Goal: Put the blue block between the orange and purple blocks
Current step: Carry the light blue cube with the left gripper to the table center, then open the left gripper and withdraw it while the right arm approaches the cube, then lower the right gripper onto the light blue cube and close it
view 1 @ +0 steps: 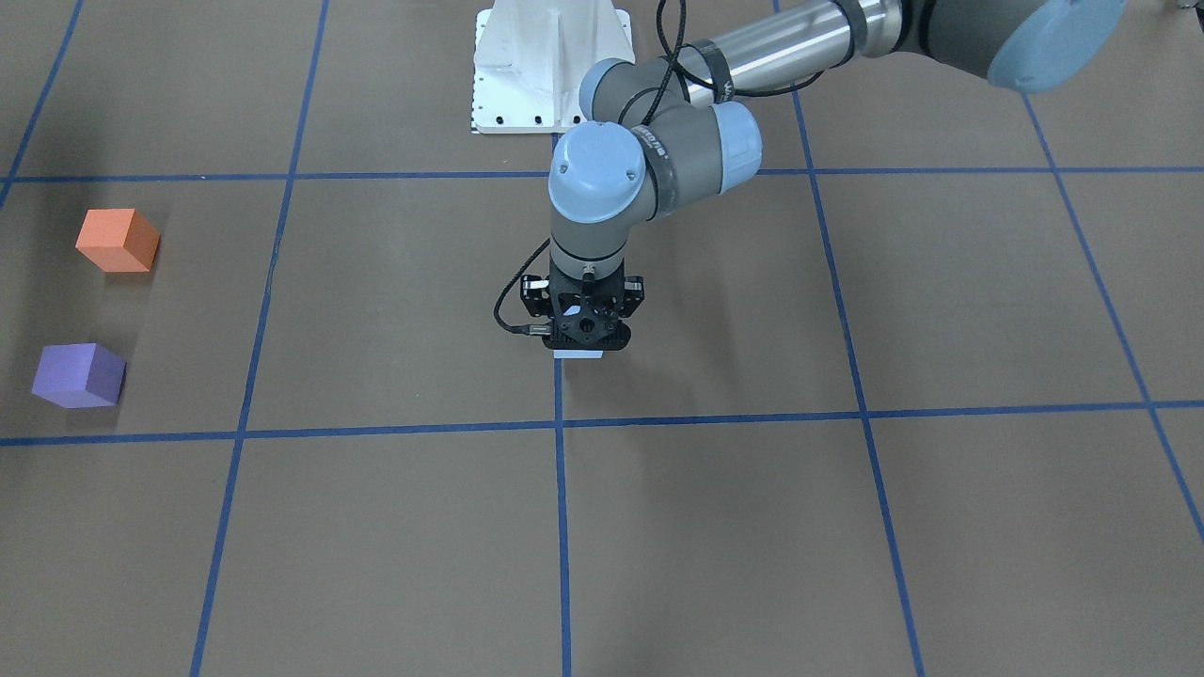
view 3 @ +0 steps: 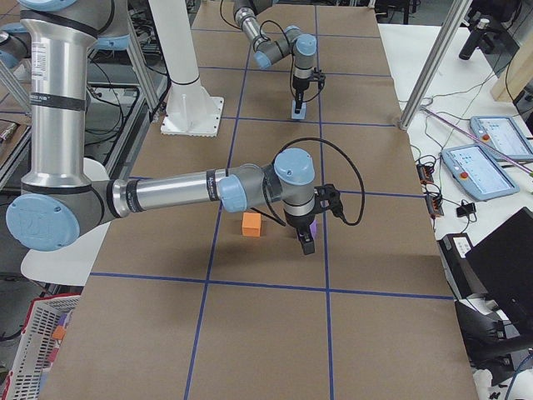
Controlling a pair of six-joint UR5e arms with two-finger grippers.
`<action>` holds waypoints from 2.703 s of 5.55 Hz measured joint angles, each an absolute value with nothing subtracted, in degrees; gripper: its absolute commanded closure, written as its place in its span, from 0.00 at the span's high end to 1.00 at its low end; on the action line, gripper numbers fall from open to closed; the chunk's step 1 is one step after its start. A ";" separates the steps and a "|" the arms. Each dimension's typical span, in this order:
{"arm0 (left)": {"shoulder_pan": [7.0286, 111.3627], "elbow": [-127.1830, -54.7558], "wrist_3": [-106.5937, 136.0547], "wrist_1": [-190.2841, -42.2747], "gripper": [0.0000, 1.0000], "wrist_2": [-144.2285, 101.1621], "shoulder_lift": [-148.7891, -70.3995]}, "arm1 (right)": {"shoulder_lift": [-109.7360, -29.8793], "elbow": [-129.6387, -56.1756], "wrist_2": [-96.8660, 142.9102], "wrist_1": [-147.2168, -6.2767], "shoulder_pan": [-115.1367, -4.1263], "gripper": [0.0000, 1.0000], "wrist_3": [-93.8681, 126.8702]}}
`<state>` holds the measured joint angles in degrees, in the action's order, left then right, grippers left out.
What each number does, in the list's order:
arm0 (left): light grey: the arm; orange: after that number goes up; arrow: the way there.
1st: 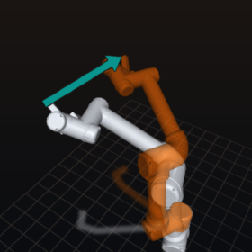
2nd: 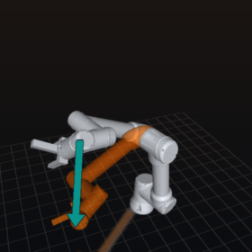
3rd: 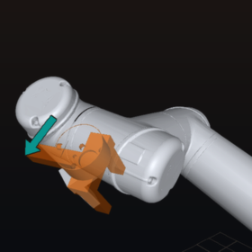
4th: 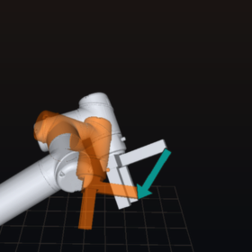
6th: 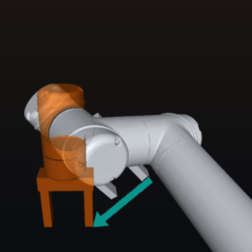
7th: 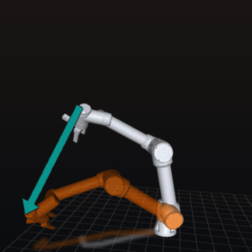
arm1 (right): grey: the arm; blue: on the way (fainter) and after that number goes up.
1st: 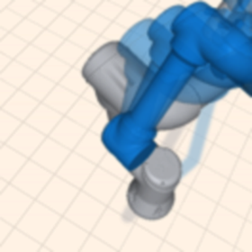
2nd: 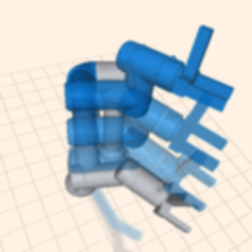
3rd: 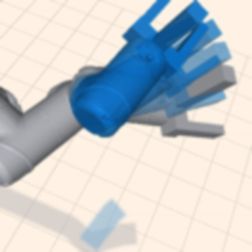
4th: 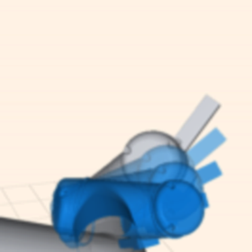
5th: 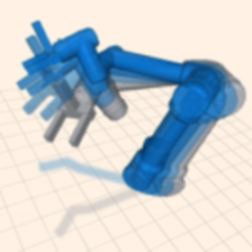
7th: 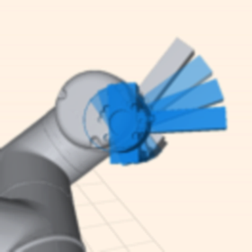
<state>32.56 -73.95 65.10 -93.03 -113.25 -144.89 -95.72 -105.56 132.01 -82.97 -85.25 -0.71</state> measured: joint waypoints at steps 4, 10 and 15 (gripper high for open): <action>33.84 -76.69 62.82 -90.08 1.00 -112.89 -145.25 | -95.26 -106.02 133.37 -82.68 -85.02 0.99 -0.57; 52.06 -105.20 35.58 -87.43 1.00 -114.32 -118.66 | -71.59 -112.16 126.72 -82.88 -58.93 0.99 46.72; 79.95 -96.56 -13.82 -92.03 1.00 -127.37 -91.97 | -41.97 -90.69 107.73 -93.29 -35.95 0.99 65.24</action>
<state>79.95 -96.56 -13.82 -92.03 -127.37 -91.97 -41.97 -90.69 107.73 -93.29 -35.95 65.24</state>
